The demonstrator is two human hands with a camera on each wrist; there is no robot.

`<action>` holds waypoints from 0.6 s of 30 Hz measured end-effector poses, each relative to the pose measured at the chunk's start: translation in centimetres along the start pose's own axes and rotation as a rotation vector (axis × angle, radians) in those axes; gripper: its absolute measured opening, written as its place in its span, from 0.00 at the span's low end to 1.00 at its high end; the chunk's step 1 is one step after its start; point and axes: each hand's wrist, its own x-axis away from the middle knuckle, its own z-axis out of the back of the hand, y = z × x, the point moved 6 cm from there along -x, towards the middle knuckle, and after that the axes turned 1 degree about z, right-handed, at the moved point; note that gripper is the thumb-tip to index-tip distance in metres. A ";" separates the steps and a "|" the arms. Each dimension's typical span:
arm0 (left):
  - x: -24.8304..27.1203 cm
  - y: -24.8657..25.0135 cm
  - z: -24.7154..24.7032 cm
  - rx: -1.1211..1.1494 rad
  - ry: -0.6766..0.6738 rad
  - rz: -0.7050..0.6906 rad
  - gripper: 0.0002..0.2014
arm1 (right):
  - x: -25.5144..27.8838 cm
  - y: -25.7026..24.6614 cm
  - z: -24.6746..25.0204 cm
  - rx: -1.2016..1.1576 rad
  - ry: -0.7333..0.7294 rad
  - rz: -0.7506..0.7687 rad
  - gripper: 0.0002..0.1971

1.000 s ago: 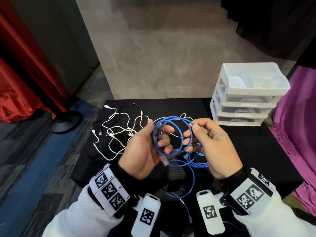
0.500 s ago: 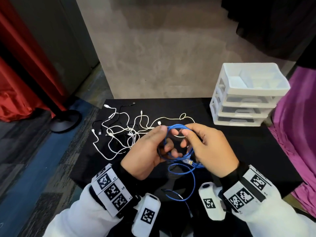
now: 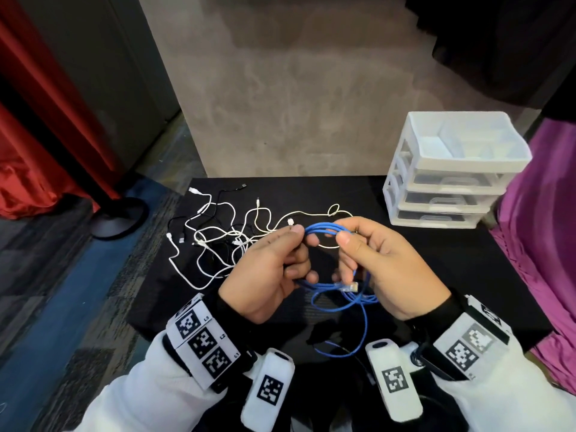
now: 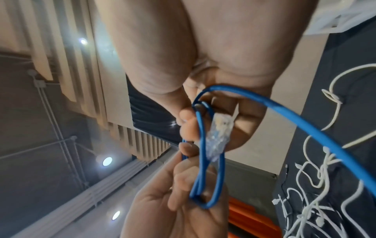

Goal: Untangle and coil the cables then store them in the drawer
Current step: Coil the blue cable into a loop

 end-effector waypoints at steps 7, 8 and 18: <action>0.3 1.3 -0.5 -0.088 -0.087 -0.004 0.16 | -0.5 -0.5 0.0 0.011 -0.042 -0.014 0.09; 0.3 1.6 -0.2 -0.090 -0.066 -0.022 0.16 | -0.3 -0.4 0.1 0.053 -0.048 -0.020 0.09; 0.1 -0.5 2.9 0.252 0.259 0.062 0.16 | 0.5 3.8 0.8 0.078 0.102 -0.161 0.08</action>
